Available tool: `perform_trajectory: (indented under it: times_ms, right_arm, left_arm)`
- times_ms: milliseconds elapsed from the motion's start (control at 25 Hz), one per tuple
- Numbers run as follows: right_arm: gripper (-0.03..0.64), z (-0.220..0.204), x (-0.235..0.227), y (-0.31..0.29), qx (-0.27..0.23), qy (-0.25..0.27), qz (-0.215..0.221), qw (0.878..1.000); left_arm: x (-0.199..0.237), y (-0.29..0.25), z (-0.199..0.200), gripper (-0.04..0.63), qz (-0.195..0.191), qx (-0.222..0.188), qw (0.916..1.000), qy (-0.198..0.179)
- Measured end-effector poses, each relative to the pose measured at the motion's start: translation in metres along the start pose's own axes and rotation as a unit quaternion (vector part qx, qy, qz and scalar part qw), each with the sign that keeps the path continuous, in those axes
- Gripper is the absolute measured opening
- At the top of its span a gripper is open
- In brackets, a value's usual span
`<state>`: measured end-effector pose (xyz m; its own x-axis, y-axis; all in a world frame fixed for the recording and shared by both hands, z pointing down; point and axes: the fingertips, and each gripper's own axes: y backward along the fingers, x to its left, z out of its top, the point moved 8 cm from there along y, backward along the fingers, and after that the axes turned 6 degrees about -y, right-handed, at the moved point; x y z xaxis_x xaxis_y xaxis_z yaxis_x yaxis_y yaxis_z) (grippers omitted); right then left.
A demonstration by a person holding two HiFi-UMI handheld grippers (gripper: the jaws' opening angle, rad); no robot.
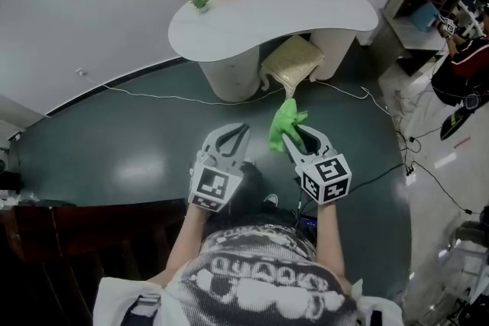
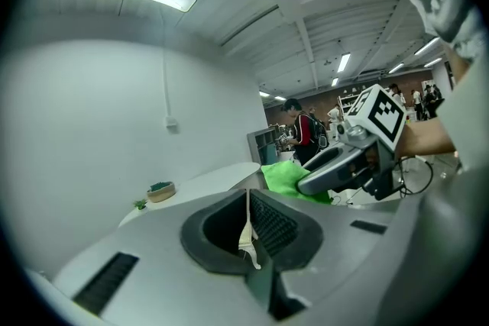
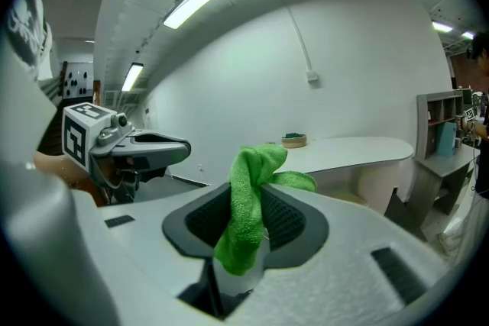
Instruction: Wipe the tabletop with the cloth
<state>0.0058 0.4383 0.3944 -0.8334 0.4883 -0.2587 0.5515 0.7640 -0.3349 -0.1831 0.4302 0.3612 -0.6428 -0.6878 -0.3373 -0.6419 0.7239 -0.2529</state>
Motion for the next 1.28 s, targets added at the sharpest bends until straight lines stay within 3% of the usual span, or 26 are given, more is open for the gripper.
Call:
perform_trajectory:
  times_ms: [280, 640, 1000, 1280]
  right_arm:
    - [0.120, 0.007, -0.025, -0.032, 0.004, -0.002, -0.002, 1.000]
    - [0.120, 0.044, -0.092, -0.097, 0.012, -0.010, -0.038, 0.999]
    - [0.120, 0.114, -0.148, -0.218, 0.024, -0.011, -0.050, 0.998]
    - [0.120, 0.141, -0.167, -0.284, 0.037, -0.006, -0.053, 0.998]
  left_arm:
    - [0.024, -0.034, -0.013, 0.012, -0.002, 0.005, 1.0000, 0.004]
    - [0.086, -0.127, -0.015, 0.012, -0.028, -0.014, 0.9995, 0.003]
    - [0.211, -0.221, -0.025, 0.012, -0.035, -0.007, 0.9993, -0.008]
    - [0.267, -0.260, -0.048, 0.012, -0.041, 0.003, 0.9991, 0.003]
